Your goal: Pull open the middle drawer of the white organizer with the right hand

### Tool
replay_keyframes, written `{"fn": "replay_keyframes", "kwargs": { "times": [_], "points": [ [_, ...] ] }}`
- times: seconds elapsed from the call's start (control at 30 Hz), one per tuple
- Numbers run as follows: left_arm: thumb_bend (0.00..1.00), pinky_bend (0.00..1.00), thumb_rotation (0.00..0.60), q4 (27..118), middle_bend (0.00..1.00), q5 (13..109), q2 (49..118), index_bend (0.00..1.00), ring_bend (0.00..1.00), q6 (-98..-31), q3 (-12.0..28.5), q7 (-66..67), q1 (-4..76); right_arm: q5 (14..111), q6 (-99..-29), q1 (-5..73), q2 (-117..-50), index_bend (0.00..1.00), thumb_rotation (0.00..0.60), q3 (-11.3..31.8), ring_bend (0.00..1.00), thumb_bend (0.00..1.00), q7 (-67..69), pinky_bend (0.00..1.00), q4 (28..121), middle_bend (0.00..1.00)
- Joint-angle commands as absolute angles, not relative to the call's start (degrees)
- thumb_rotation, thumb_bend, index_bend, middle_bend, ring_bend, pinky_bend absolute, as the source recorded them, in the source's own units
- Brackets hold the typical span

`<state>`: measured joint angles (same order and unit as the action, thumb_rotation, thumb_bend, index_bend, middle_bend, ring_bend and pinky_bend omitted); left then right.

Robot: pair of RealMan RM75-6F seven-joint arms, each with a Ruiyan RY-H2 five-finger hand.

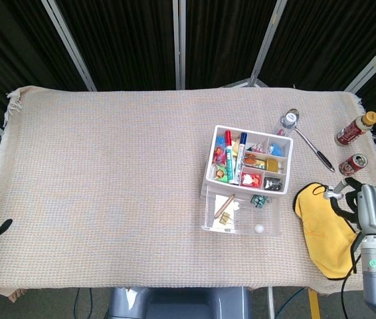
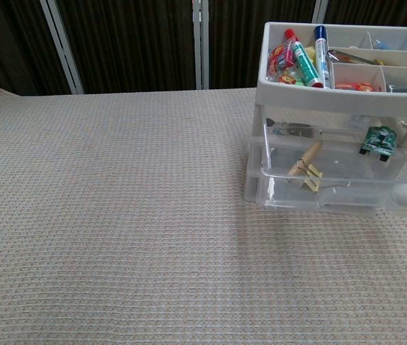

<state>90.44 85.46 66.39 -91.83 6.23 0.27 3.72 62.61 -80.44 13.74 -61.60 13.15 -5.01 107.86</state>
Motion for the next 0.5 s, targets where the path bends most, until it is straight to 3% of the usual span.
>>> {"fn": "replay_keyframes", "kwargs": {
  "times": [0.03, 0.17, 0.37, 0.5],
  "points": [
    [0.04, 0.00, 0.600, 90.46, 0.00, 85.46, 66.42, 0.00, 0.00, -91.87, 6.23, 0.36, 3.71, 63.07, -79.74, 13.63, -62.39, 0.54, 0.600, 12.94, 0.99, 0.24, -3.81, 0.67, 106.68, 0.97],
    [0.04, 0.00, 0.600, 90.39, 0.00, 85.67, 66.45, 0.00, 0.00, -91.90, 6.09, 0.33, 3.68, 64.70, -80.12, 13.03, -62.91, 0.41, 0.600, 12.54, 0.93, 0.22, -2.39, 0.62, 106.22, 0.92],
    [0.04, 0.00, 0.600, 90.34, 0.00, 86.14, 66.50, 0.00, 0.00, -91.67, 5.77, 0.41, 3.79, 66.26, -80.47, 11.85, -62.89, 0.37, 0.600, 12.05, 0.84, 0.21, 0.28, 0.52, 105.28, 0.81],
    [0.04, 0.00, 0.600, 90.30, 0.00, 86.19, 66.61, 0.00, 0.00, -91.74, 5.75, 0.59, 3.79, 68.22, -81.45, 10.91, -62.96, 0.35, 0.600, 11.54, 0.72, 0.20, 2.06, 0.43, 104.65, 0.65]
  ]
}}
